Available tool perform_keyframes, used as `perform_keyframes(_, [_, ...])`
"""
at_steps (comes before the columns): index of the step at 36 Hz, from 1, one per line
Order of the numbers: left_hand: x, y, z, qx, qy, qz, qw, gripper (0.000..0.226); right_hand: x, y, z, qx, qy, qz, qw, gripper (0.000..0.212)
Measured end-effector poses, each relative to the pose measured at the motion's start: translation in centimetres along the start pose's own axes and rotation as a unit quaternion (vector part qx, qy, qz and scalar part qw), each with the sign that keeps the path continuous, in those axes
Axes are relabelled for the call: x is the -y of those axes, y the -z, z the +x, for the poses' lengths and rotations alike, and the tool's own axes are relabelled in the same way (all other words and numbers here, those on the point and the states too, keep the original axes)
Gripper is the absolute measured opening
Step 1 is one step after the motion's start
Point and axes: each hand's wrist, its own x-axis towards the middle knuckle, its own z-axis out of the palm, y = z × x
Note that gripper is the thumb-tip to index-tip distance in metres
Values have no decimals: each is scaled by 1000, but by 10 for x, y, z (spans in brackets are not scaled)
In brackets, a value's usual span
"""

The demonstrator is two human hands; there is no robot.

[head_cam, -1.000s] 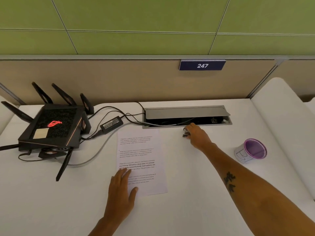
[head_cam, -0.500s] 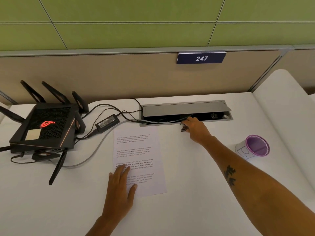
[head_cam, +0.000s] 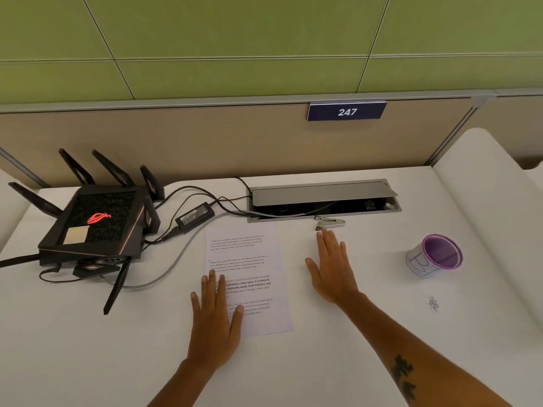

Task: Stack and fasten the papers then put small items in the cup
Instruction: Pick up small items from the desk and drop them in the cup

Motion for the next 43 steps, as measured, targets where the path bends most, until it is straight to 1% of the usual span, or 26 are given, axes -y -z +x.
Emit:
perform_keyframes(5, [-7,3,-9,-2,-14,6,1000,86,5,-2,-43,26,31,-20,999,75])
perform_keyframes(12, [-18,-3,-27,-2,-22,7,1000,86,0,7,-77,50,10,-38,998,75])
perform_keyframes(21, [-56,-18,-54,14,-53,30,998,84,-26,31,-117,47,-17,-53,997,76])
perform_keyframes(33, [-131,-61,-73,49,-100,32,993,81,-102,61,-175,41,-71,-71,994,76])
perform_keyframes(43, [-195,-104,-71,87,-141,35,986,83,-172,83,-210,22,-135,-78,988,77])
